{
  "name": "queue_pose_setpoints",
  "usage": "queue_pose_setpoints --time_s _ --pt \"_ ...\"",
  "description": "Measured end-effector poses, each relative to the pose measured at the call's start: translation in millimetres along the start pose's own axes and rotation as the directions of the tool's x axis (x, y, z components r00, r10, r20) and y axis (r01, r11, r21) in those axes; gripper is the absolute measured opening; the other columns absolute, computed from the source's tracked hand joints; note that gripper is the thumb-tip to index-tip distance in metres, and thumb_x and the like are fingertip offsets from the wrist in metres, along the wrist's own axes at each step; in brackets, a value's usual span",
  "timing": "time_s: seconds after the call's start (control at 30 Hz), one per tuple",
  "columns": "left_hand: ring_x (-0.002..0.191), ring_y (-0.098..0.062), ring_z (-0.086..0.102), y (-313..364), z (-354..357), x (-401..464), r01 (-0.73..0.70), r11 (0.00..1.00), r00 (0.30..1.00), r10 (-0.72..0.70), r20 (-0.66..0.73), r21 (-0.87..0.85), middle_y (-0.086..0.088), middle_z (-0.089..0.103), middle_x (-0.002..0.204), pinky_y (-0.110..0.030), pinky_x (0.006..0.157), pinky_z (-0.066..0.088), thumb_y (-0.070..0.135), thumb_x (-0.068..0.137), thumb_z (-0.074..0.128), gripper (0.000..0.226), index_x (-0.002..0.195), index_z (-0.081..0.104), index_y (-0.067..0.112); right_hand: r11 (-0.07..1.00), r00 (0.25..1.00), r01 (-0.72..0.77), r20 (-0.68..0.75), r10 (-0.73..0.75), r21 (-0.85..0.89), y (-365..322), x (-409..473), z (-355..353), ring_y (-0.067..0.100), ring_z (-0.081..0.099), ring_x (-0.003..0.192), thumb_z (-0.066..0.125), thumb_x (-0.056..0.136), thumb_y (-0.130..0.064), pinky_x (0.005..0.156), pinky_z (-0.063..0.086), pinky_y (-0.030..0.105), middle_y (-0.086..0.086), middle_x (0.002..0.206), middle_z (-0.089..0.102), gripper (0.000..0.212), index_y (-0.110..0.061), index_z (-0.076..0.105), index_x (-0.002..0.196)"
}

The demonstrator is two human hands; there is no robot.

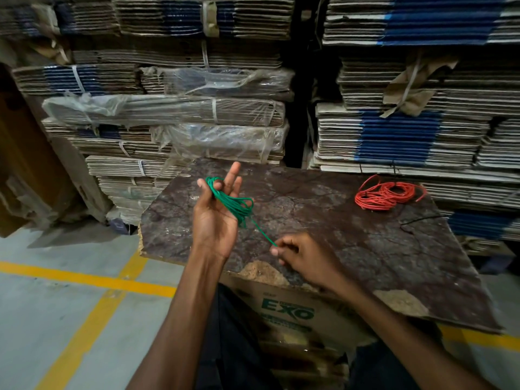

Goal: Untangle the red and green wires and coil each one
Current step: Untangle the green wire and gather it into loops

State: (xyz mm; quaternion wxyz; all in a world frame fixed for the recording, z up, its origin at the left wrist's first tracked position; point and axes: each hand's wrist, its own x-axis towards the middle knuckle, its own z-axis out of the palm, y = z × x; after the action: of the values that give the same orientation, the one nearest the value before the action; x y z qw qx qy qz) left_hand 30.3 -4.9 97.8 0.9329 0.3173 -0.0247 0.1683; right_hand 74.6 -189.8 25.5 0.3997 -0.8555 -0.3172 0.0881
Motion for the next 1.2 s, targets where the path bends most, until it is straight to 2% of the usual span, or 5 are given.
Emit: queue_pose_setpoints --time_s 0.23,0.4,0.67,0.93,1.2 --pt "0.102 -0.012 0.061 -17.7 -3.7 -2.2 -0.095 0.822 0.994 0.112 0.004 0.562 -0.012 0.065 0.126 -0.036 0.072 0.040 0.044 0.100 0.033 0.040 0.076 0.046 0.015 0.716 0.862 0.386 -0.050 -0.505 -0.582 -34.4 -24.8 -18.0 0.016 0.061 0.077 0.044 0.093 -0.040 0.053 0.045 0.028 -0.008 0.079 0.065 0.030 -0.024 0.070 0.090" --pt "0.115 -0.011 0.062 -34.2 -9.3 -6.7 -0.087 0.595 0.996 0.075 0.053 0.799 -0.010 0.073 0.104 -0.030 0.077 0.043 0.036 0.104 0.033 0.044 0.075 0.054 0.011 0.558 0.775 0.405 -0.052 -0.630 -0.724 -56.4 -18.6 -43.1 0.016 0.055 0.080 0.067 0.087 -0.030 0.049 0.029 0.024 -0.008 0.080 0.060 0.007 -0.025 0.071 0.083" --pt "0.053 -0.003 0.049 -53.1 -2.4 -18.3 -0.073 0.453 0.996 0.079 0.042 0.888 0.011 0.057 0.055 -0.023 0.053 0.035 0.028 0.106 0.034 0.056 0.062 0.066 0.017 0.560 0.715 0.402 -0.134 -0.686 -0.725 -57.0 20.6 -62.3 0.021 0.055 0.083 0.057 0.086 -0.033 0.056 0.047 0.032 -0.007 0.083 0.061 0.017 -0.026 0.073 0.086" --pt "0.036 -0.015 0.037 -54.0 -3.3 -32.1 0.226 0.700 0.972 -0.212 -0.104 0.677 0.000 0.034 0.043 -0.028 0.052 0.046 0.045 0.103 0.034 0.050 0.066 0.048 0.013 0.937 0.929 0.335 -0.135 -0.345 -0.097 -37.5 46.6 -72.7 0.008 0.065 0.078 0.075 0.075 -0.044 0.069 0.052 0.036 -0.012 0.082 0.070 0.015 -0.031 0.078 0.083" --pt "0.028 -0.007 0.017 -39.1 7.4 -37.0 0.507 0.806 0.847 -0.531 -0.006 0.306 0.007 0.021 0.037 -0.023 0.043 0.036 0.049 0.099 0.035 0.052 0.057 0.043 0.020 0.828 0.989 0.128 -0.003 -0.151 0.546 -24.3 26.3 -62.8 0.015 0.067 0.099 0.069 0.079 -0.022 0.081 0.053 0.032 0.007 0.109 0.074 0.027 -0.006 0.074 0.100"
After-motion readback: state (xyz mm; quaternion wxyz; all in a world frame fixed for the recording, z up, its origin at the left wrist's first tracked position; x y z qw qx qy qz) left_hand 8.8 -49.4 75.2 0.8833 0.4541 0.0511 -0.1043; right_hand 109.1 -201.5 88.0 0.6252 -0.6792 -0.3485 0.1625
